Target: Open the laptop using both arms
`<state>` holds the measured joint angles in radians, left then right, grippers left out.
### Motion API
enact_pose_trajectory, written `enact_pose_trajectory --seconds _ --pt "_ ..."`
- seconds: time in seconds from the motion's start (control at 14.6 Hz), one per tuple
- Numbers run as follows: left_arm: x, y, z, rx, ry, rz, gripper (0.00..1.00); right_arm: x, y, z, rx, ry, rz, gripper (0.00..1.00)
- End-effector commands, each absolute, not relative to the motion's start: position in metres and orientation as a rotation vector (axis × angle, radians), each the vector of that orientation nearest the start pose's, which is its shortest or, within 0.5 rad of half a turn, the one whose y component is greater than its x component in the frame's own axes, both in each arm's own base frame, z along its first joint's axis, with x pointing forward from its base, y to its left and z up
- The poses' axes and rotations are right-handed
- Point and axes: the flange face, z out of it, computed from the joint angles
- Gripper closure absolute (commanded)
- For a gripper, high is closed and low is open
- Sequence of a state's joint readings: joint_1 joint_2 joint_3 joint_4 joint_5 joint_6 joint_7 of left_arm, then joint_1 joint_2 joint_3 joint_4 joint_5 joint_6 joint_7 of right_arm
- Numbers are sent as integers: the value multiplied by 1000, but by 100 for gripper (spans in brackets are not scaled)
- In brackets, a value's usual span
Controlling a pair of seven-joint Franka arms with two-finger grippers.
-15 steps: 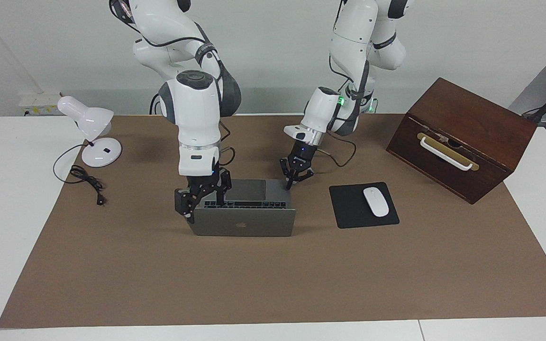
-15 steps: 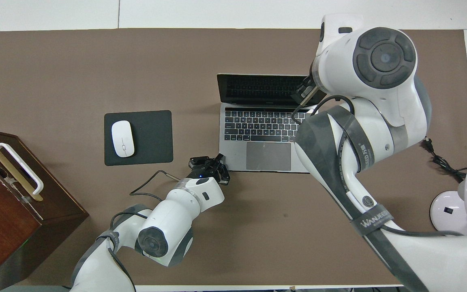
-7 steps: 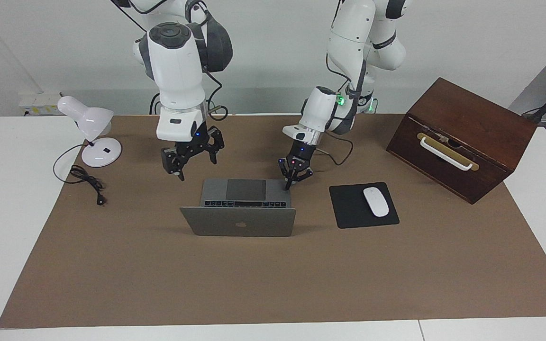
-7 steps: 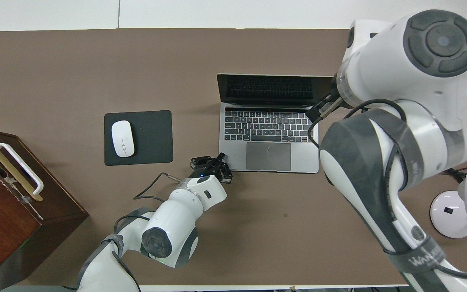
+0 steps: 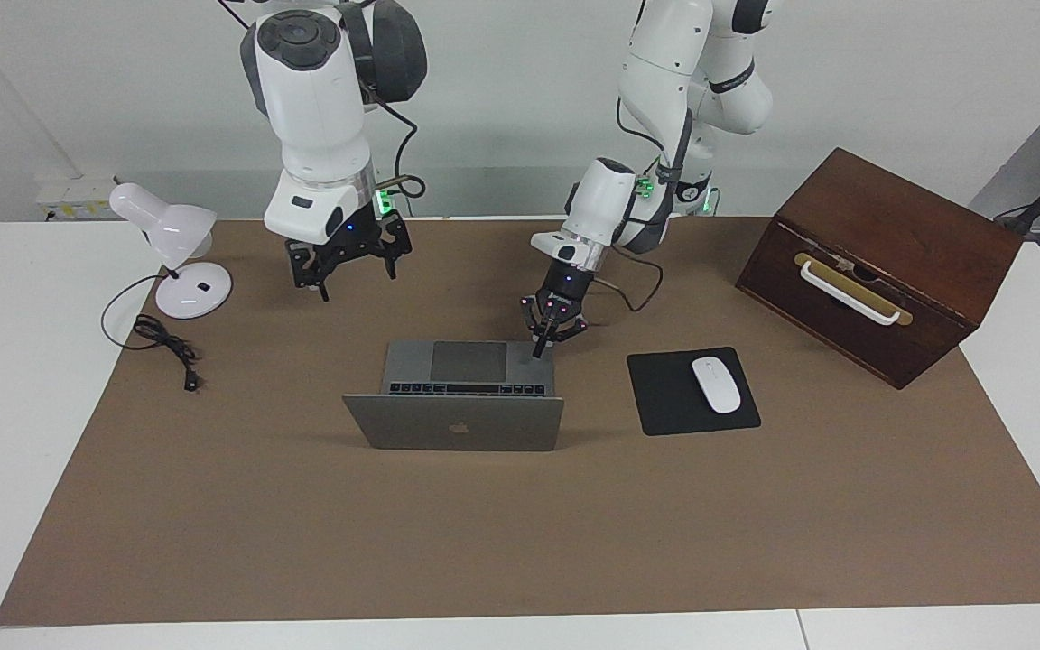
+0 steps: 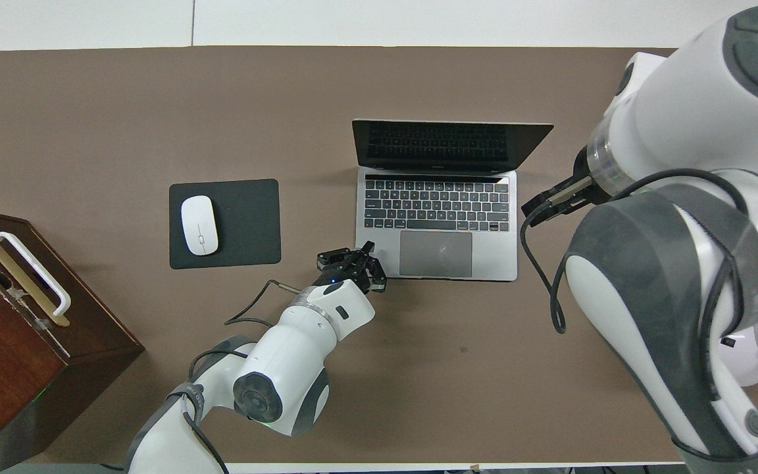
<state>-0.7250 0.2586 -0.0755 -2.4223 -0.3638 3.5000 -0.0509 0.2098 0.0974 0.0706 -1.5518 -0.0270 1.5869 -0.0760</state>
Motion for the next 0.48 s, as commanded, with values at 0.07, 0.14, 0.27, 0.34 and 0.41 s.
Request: enact_pose_trajectory --seconds 0.07,0.14,0.27,0.34,0.41 --pt "410 -341 321 -3268 462 -1189 100 535 131 594 -3108 -358 211 0" --pt "411 -339 329 -3280 463 -1162 100 525 126 594 -3122 -280 250 0" --pt "421 -324 349 -3311 435 -1066 100 505 120 597 -3121 -219 266 0" --pt "423 -319 362 -3330 428 -1016 94 497 115 596 -3121 -204 278 0" --pt "425 -313 374 -3346 420 -974 78 489 113 596 -3120 -199 281 0"
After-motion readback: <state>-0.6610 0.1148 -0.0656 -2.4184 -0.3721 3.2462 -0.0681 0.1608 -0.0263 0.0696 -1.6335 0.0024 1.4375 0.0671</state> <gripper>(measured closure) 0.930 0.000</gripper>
